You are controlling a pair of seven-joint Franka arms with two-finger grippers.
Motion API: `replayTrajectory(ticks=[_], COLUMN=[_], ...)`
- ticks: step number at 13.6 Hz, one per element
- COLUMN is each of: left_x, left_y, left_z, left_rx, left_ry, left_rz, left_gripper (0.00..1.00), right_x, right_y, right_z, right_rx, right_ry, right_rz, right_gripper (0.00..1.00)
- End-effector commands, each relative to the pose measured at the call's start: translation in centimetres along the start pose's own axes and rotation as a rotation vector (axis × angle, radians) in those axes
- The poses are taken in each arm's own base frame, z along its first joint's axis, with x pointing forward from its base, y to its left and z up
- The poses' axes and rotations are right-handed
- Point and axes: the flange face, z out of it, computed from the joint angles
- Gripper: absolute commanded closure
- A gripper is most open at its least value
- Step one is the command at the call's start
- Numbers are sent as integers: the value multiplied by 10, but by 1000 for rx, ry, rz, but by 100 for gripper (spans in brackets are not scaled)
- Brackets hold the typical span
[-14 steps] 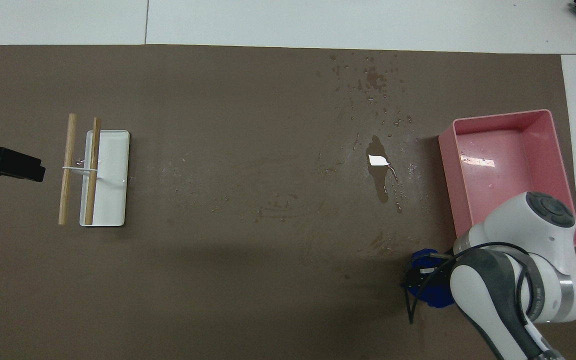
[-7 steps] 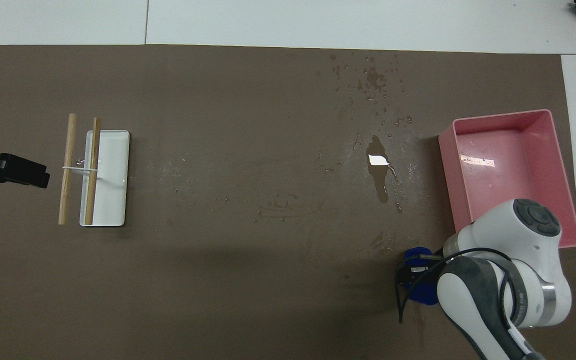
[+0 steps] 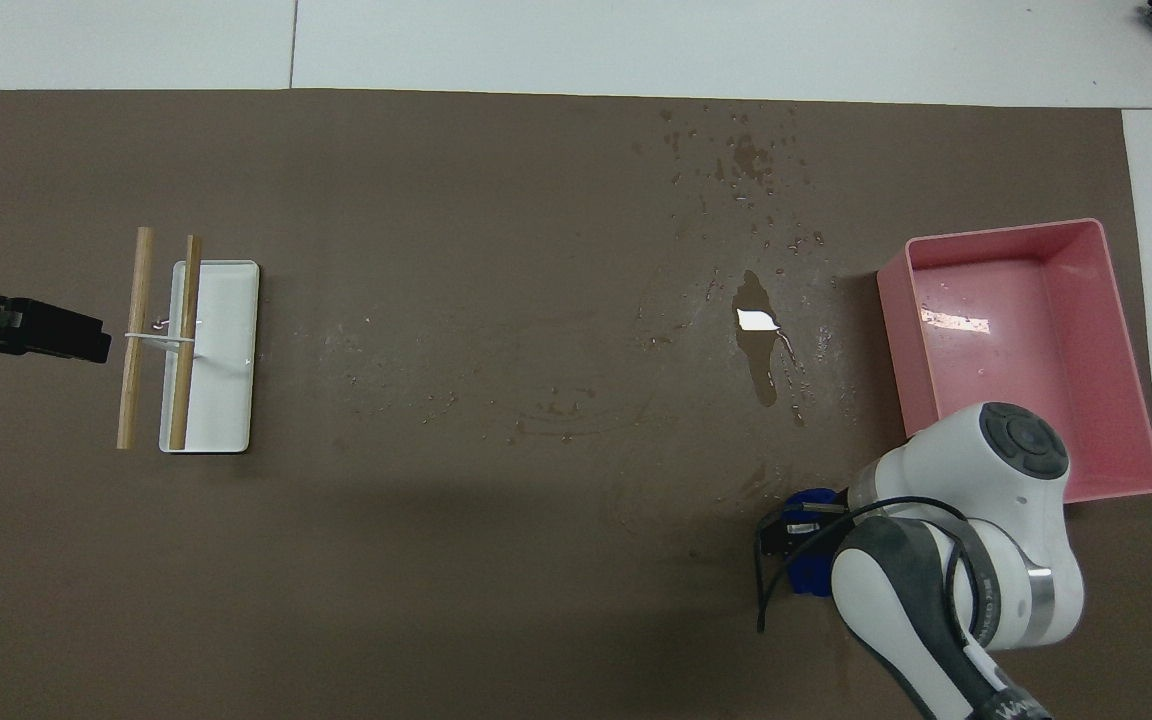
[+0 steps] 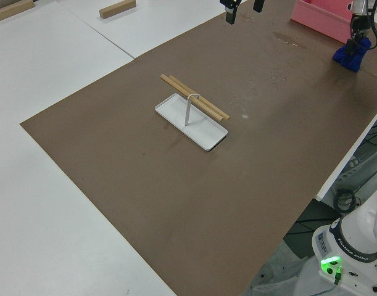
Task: Wipe water with towel using both arms
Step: 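Move the towel with the right gripper toward the water puddle, then wipe the towel across the puddle with the right gripper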
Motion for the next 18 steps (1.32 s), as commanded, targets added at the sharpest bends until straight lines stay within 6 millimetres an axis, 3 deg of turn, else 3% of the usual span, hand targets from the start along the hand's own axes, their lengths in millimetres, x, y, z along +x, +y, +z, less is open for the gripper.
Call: replayTrajectory(ticks=[1, 3, 5, 9, 12, 16, 18], left_x=[-11, -11, -11, -11, -11, -11, -11], left_y=[0, 1, 1, 1, 1, 1, 0], left_z=[2, 2, 2, 2, 2, 2, 2], left_rx=[-13, -13, -13, -13, -13, -13, -13], left_ry=[1, 0, 0, 0, 0, 0, 0], left_rz=[0, 0, 0, 0, 0, 0, -1], left_gripper=[0, 0, 0, 0, 0, 0, 0], right_x=[11, 27, 60, 109, 142, 211, 228], right_y=[-8, -14, -22, -50, -59, -64, -68], right_z=[-3, -11, -9, -26, -32, -37, -49], right_rx=[22, 33, 44, 57, 71, 76, 2], right_ry=[91, 158, 196, 276, 302, 340, 370], right_rz=[-3, -12, -16, -75, -95, -174, -238], right_gripper=[100, 100, 100, 100, 100, 100, 100])
